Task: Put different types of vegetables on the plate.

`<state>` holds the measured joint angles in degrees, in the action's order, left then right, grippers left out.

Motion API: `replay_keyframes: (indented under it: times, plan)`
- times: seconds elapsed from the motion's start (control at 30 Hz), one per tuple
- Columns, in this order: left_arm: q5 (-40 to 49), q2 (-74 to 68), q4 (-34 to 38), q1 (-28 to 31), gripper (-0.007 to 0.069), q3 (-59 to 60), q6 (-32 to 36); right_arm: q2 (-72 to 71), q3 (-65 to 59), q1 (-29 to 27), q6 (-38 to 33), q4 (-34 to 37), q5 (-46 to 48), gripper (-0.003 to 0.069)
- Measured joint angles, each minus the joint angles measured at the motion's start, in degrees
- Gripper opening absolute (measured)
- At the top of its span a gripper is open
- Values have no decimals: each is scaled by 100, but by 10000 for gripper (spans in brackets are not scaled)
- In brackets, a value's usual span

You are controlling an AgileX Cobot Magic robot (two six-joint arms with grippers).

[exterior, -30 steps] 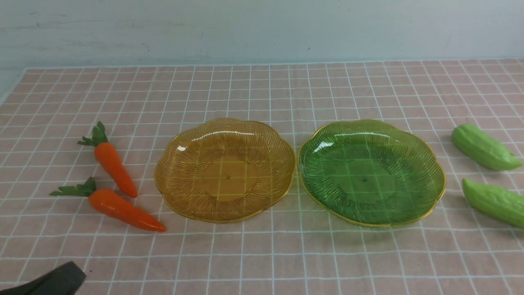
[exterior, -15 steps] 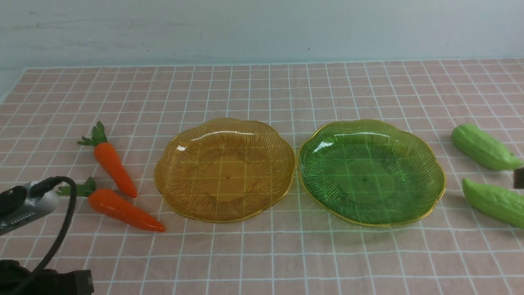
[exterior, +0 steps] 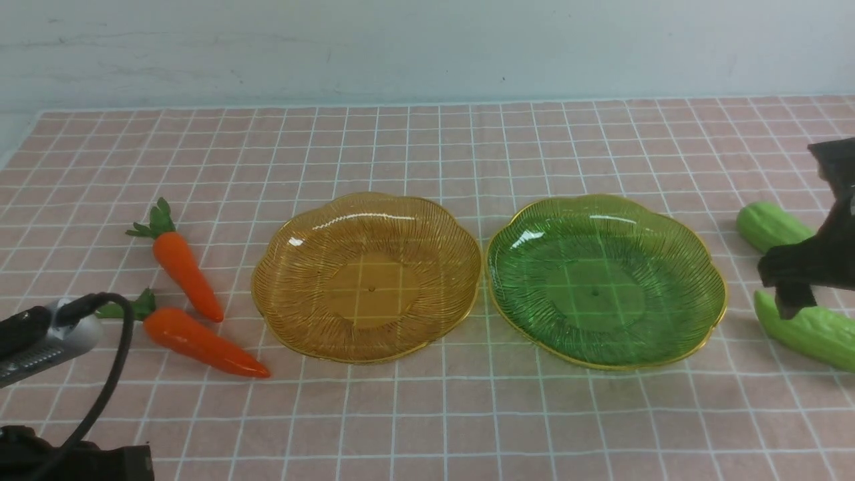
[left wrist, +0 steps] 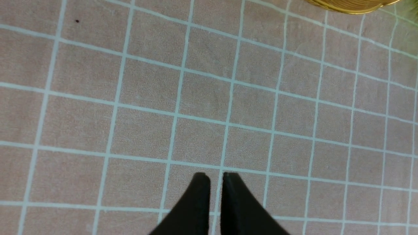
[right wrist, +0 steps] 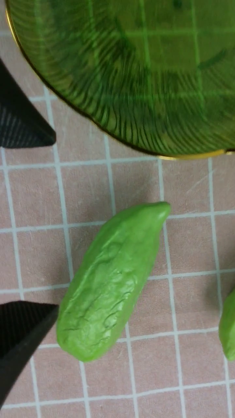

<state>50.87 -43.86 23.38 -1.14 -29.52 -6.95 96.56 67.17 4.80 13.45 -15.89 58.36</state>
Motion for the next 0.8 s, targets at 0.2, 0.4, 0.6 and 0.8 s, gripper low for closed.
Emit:
replay_keyframes:
  times: [0.2,0.4,0.6,0.8]
  plan:
    - [0,0,-41,0,50,0,7,735,171,0,-567,-484,-68,661]
    - [5,0,-77,0,50,0,19,1480,176,0,-813,-1351,-239,587]
    - [5,0,-88,0,50,0,19,1603,365,-5,-973,-1405,88,418]
    - [11,0,-94,0,50,0,25,1159,1812,176,-933,190,1030,420]
